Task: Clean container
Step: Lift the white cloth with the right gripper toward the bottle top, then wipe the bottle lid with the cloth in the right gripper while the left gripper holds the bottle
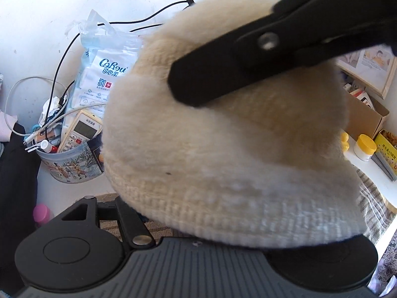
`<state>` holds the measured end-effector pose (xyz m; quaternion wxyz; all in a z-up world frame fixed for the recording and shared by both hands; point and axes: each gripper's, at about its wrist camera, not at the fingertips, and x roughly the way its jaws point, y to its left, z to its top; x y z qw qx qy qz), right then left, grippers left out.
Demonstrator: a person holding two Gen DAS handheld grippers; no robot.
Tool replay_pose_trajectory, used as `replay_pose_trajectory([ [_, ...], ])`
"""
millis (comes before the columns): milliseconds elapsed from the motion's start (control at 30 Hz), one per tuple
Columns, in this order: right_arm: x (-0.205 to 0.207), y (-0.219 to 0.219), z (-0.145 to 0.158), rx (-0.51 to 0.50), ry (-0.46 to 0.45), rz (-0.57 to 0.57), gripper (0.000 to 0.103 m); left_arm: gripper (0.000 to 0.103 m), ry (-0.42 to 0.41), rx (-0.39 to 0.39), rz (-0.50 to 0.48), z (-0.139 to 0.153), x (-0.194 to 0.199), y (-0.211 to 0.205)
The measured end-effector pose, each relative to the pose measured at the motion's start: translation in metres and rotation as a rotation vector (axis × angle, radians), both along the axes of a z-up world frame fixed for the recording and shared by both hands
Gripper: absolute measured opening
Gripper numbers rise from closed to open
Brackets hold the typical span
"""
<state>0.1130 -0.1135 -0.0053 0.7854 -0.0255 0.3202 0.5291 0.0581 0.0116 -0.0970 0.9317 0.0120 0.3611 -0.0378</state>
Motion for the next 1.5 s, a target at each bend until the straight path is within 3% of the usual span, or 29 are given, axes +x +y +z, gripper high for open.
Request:
replay_pose_trajectory([
  [200, 0.0, 0.004, -0.002, -0.04, -0.093, -0.036, 0.015, 0.063, 0.001, -0.004, 0.001, 0.0, 0.002, 0.0],
  [400, 0.006, -0.014, -0.005, -0.045, -0.09, -0.125, 0.015, 0.063, 0.004, 0.005, -0.011, 0.002, 0.003, -0.003],
  [633, 0.006, -0.037, -0.015, -0.07, -0.056, -0.19, 0.015, 0.064, 0.009, -0.01, -0.001, 0.002, 0.005, 0.002],
  [867, 0.007, -0.057, -0.053, -0.152, 0.029, -0.234, 0.015, 0.064, 0.024, -0.028, 0.002, 0.001, 0.009, 0.011],
  [1033, 0.019, -0.088, -0.059, -0.105, 0.098, -0.329, 0.015, 0.064, 0.043, -0.043, -0.012, 0.005, 0.006, 0.015],
  [1167, 0.025, -0.1, -0.053, -0.084, 0.102, -0.366, 0.015, 0.064, 0.051, -0.045, -0.024, 0.007, 0.003, 0.016],
  [1500, 0.026, -0.094, -0.049, 0.045, 0.164, -0.325, 0.015, 0.065, 0.066, -0.086, -0.028, 0.007, 0.007, 0.026],
])
